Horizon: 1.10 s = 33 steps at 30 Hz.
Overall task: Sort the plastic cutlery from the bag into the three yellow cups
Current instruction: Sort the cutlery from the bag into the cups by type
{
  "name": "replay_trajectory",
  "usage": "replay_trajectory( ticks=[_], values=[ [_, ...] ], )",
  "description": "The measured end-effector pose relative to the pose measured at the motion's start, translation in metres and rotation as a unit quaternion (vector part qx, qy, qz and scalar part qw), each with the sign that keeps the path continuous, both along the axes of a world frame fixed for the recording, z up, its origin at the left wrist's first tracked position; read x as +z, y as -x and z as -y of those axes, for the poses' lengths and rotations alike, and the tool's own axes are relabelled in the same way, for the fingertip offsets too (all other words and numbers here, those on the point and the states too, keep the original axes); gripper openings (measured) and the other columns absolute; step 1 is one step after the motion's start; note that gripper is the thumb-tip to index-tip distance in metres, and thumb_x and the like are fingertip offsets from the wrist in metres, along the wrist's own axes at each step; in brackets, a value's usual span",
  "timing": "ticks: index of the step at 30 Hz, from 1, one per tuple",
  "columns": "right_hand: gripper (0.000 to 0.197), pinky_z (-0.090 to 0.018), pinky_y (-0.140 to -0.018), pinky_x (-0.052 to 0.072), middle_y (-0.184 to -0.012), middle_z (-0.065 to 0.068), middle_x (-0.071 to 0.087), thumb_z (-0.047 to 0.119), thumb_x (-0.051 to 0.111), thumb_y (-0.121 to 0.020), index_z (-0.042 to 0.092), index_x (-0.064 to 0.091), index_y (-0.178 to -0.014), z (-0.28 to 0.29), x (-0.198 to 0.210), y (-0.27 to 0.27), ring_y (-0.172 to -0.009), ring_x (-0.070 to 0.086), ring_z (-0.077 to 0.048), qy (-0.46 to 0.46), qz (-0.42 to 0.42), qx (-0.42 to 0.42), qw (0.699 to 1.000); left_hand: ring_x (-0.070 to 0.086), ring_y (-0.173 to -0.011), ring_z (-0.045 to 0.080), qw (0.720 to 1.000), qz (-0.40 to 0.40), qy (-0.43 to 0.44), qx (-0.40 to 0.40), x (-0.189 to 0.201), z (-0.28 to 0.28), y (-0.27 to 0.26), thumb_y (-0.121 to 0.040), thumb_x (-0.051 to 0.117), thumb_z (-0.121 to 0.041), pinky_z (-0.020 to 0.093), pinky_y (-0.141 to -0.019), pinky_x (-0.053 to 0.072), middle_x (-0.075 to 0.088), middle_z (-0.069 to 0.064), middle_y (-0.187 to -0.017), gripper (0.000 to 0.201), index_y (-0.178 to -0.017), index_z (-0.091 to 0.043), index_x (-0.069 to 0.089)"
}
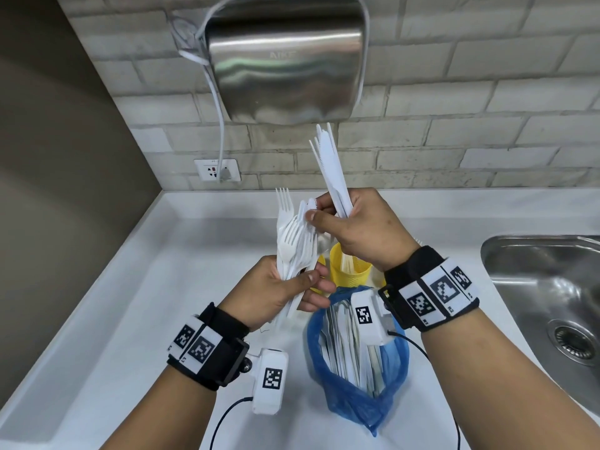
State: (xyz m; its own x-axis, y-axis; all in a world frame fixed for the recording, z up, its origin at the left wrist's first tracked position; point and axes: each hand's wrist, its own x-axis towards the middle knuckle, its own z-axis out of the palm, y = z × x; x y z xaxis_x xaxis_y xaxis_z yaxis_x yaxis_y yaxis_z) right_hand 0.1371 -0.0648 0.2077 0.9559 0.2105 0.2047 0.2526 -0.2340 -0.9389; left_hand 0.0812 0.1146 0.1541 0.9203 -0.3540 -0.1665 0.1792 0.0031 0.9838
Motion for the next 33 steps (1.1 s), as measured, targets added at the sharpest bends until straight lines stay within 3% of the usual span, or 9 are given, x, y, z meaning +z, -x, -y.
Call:
replay_trajectory(
  ticks=[5, 9, 11, 15, 20, 26, 29, 31, 33],
  values=[
    [0.031, -0.019, -0.043, 0.036, -0.062, -0.016, 0.061, 0.024, 0.073, -0.095, -0.006, 0.066, -0.088, 0.002, -0.001, -0.003, -0.04, 0.046, -0.004, 0.018, -0.008, 0.004, 1.0, 0.07, -0.071, 0.03, 1.0, -0.014, 0.008, 0.003, 0.001, 0.0, 0.001, -0.1, 0.058, -0.01, 0.034, -0.065, 0.057, 0.075, 0.02, -0.094, 0.015, -0.106, -0.004, 0.07],
    [0.028, -0.016, -0.042, 0.033, -0.052, 0.01, 0.049, 0.02, 0.068, -0.099, -0.004, 0.063, -0.085, 0.003, -0.002, -0.008, -0.039, 0.04, -0.002, -0.023, -0.017, -0.02, 0.999, 0.069, -0.064, 0.025, 1.0, -0.001, -0.01, 0.002, 0.002, -0.001, 0.002, -0.101, 0.058, -0.012, 0.033, -0.061, 0.058, 0.076, 0.017, -0.092, 0.015, -0.106, -0.005, 0.07],
    [0.025, -0.019, -0.041, 0.031, -0.045, 0.014, 0.045, 0.022, 0.067, -0.1, 0.007, 0.064, -0.079, 0.005, -0.001, -0.008, -0.037, 0.037, -0.002, -0.046, -0.034, -0.01, 0.998, 0.068, -0.06, 0.023, 1.0, 0.005, -0.018, -0.002, 0.003, -0.001, 0.002, -0.1, 0.058, -0.013, 0.031, -0.057, 0.057, 0.076, 0.016, -0.092, 0.015, -0.106, -0.006, 0.07],
    [0.033, -0.018, -0.039, 0.03, -0.042, 0.011, 0.049, 0.021, 0.069, -0.098, 0.016, 0.059, -0.067, 0.004, 0.002, 0.002, -0.034, 0.037, -0.003, 0.012, -0.045, 0.043, 0.998, 0.065, -0.055, 0.023, 1.0, 0.007, -0.017, -0.004, 0.004, -0.003, 0.002, -0.099, 0.059, -0.015, 0.029, -0.052, 0.053, 0.076, 0.017, -0.091, 0.015, -0.105, -0.006, 0.071],
    [0.029, -0.021, -0.041, 0.022, -0.058, -0.007, 0.032, 0.016, 0.063, -0.101, 0.013, 0.049, -0.076, 0.003, -0.001, -0.006, -0.04, 0.024, -0.013, -0.152, -0.11, -0.014, 0.982, 0.061, -0.051, 0.022, 0.999, 0.019, -0.028, -0.001, 0.004, -0.004, 0.002, -0.101, 0.058, -0.015, 0.028, -0.048, 0.051, 0.075, 0.017, -0.089, 0.017, -0.106, -0.004, 0.07],
    [0.035, -0.025, -0.044, 0.021, -0.046, 0.003, 0.039, 0.016, 0.066, -0.099, -0.017, 0.054, -0.095, 0.001, -0.009, -0.004, -0.037, 0.024, -0.016, -0.114, -0.101, 0.034, 0.988, 0.055, -0.047, 0.021, 0.998, 0.036, -0.041, -0.017, 0.003, -0.002, 0.0, -0.102, 0.056, -0.014, 0.025, -0.043, 0.046, 0.076, 0.014, -0.087, 0.017, -0.106, -0.006, 0.07],
    [0.02, -0.026, -0.045, 0.023, -0.068, -0.013, 0.067, 0.012, 0.063, -0.101, -0.008, 0.061, -0.1, 0.0, -0.011, -0.005, -0.038, 0.029, -0.016, -0.147, -0.101, 0.013, 0.984, 0.054, -0.046, 0.02, 0.998, 0.037, -0.04, -0.013, 0.002, -0.002, 0.0, -0.102, 0.056, -0.014, 0.025, -0.043, 0.045, 0.075, 0.014, -0.087, 0.016, -0.106, -0.006, 0.07],
    [0.012, -0.026, -0.046, 0.026, -0.078, -0.019, 0.07, 0.01, 0.061, -0.102, -0.002, 0.063, -0.1, -0.002, -0.012, -0.006, -0.039, 0.034, -0.015, -0.188, -0.105, -0.021, 0.976, 0.053, -0.044, 0.019, 0.999, 0.037, -0.037, -0.011, 0.001, -0.002, 0.0, -0.102, 0.056, -0.013, 0.025, -0.042, 0.044, 0.074, 0.013, -0.085, 0.016, -0.106, -0.005, 0.069],
    [0.012, -0.027, -0.047, 0.031, -0.072, -0.017, 0.067, 0.008, 0.057, -0.103, -0.002, 0.062, -0.099, -0.002, -0.013, -0.009, -0.041, 0.038, -0.015, -0.234, -0.092, -0.067, 0.966, 0.051, -0.043, 0.019, 0.998, 0.04, -0.036, -0.013, -0.001, -0.003, 0.0, -0.102, 0.055, -0.013, 0.026, -0.041, 0.043, 0.074, 0.013, -0.084, 0.016, -0.106, -0.006, 0.069]
  ],
)
